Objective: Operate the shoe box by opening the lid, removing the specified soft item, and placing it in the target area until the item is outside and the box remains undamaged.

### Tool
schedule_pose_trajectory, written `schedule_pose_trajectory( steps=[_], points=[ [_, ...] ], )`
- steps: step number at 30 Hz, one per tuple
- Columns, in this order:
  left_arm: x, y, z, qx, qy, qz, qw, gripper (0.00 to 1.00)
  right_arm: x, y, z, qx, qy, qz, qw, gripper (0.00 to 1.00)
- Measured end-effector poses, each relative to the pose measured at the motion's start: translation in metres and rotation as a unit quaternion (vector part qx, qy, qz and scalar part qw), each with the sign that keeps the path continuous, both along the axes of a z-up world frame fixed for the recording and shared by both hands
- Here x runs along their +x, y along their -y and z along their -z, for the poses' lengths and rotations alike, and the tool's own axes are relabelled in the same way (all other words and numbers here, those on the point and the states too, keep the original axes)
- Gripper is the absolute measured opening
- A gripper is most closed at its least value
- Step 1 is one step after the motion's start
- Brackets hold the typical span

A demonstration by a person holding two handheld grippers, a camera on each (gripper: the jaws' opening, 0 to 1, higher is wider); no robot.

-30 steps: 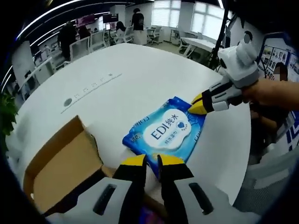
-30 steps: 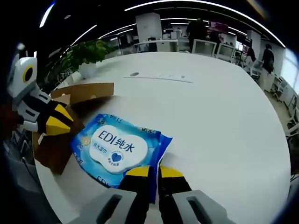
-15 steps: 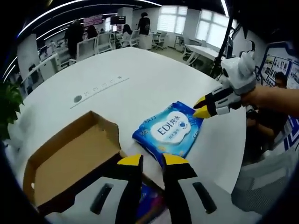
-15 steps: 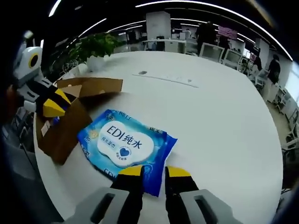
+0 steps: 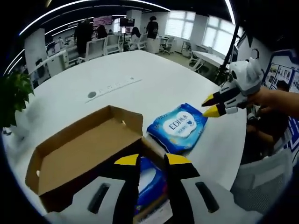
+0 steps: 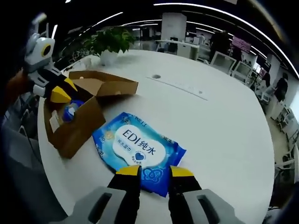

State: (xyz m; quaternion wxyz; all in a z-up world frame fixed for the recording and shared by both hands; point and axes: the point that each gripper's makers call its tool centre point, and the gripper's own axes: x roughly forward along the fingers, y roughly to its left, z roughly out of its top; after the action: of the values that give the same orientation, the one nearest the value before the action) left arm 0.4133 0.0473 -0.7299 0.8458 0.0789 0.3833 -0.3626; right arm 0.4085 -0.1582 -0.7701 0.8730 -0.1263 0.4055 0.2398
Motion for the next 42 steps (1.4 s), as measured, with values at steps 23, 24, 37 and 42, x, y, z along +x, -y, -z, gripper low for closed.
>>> schedule_pose_trajectory(
  steps=[23,24,37,42],
  points=[
    [-0.006,-0.08,0.008,0.022,-0.005,-0.062,0.9978,0.25,0.0,-0.094,-0.047,0.029,0.039,-0.129,0.9905,0.26],
    [-0.007,-0.08,0.008,0.021,-0.004,-0.061,0.9979,0.25,0.0,-0.099,-0.048,0.031,0.04,-0.135,0.9896,0.26],
    [-0.024,-0.082,0.02,0.023,-0.025,-0.013,0.9993,0.27,0.002,-0.163,-0.049,0.047,0.058,-0.211,0.9747,0.23],
    [-0.029,-0.077,0.024,0.02,-0.026,0.014,0.9993,0.25,0.003,-0.183,-0.045,0.048,0.064,-0.235,0.9686,0.21]
  ],
)
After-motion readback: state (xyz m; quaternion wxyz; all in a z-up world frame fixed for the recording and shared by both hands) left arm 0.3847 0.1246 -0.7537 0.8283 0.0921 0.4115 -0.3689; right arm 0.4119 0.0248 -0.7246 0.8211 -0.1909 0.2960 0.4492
